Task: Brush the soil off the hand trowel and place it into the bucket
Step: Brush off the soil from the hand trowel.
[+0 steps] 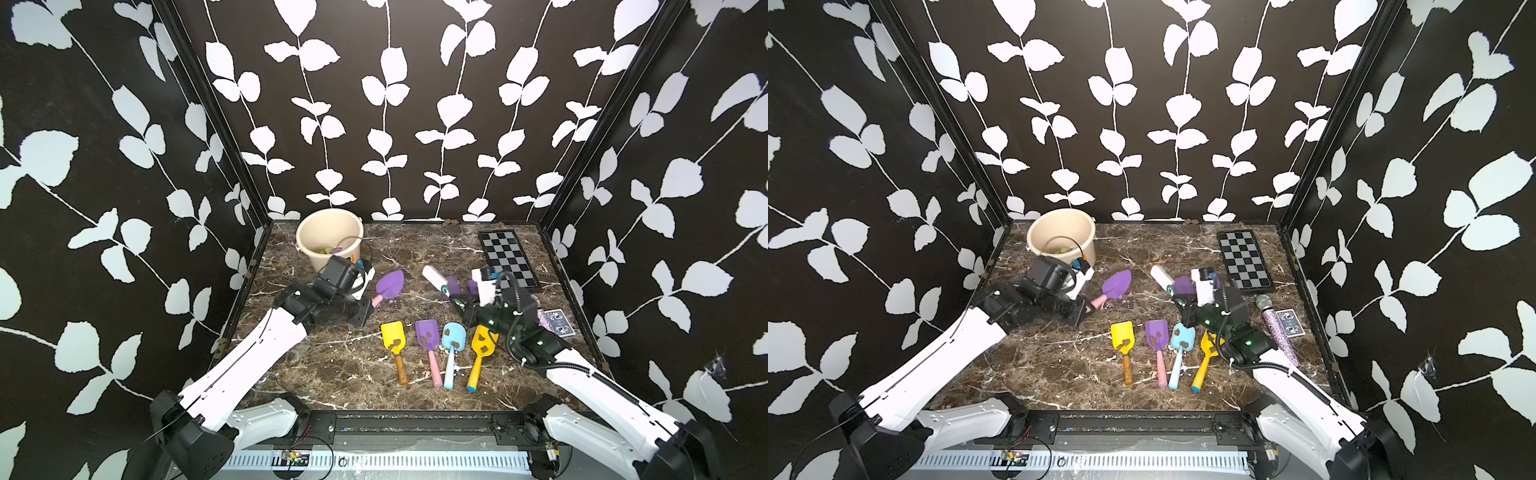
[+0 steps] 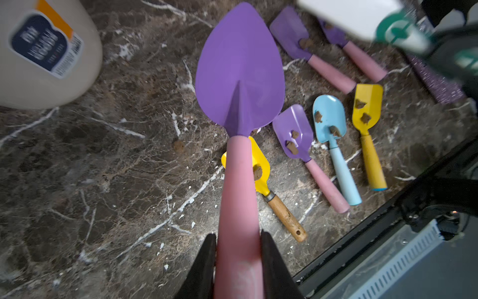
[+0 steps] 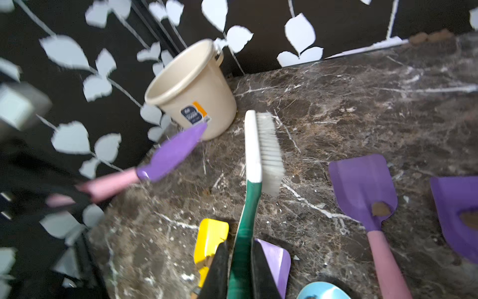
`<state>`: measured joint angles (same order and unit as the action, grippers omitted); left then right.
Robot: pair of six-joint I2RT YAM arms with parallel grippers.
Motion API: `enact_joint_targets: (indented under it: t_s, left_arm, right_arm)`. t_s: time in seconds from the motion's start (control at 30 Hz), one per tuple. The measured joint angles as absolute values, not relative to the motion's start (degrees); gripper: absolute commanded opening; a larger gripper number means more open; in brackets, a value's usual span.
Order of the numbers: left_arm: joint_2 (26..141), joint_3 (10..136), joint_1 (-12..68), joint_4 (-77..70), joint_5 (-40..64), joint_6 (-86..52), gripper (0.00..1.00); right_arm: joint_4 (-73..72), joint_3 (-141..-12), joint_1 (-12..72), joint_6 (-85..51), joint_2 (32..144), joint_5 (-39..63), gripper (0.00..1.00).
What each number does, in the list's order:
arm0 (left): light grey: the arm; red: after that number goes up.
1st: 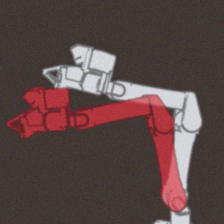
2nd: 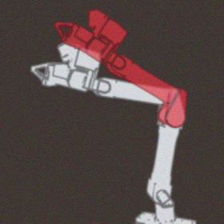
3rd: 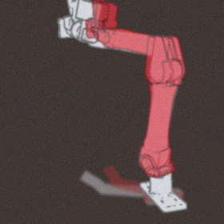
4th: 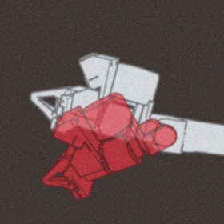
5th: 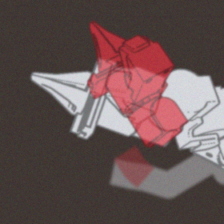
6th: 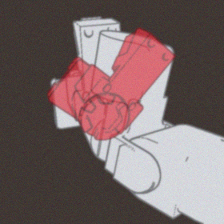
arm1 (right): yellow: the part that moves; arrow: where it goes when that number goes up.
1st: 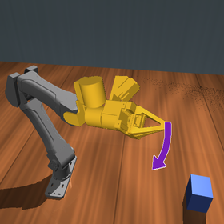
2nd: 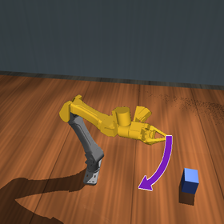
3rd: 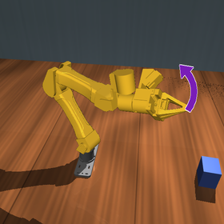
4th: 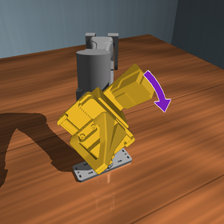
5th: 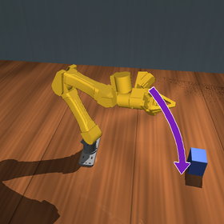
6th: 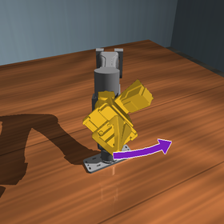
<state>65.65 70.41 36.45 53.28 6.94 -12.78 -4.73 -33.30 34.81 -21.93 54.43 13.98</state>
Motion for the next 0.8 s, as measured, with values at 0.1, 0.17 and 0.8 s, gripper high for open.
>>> enact_joint_targets:
  t_s: [0.1,0.17,0.8]
  left_arm:
    - [66.41,76.60,36.21,57.41,8.56,-12.97,0.00]
    - [67.29,78.96,36.16,59.77,9.58,-13.47,0.00]
    - [70.76,80.38,33.54,71.29,12.60,-17.54,0.00]
  right_arm:
    - [-2.50,-35.92,44.05,-10.02,58.43,8.54,0.00]
    - [-1.80,-37.28,48.86,-3.18,60.97,5.17,0.00]
    - [-10.26,-40.16,69.38,57.06,71.00,-25.34,0.00]
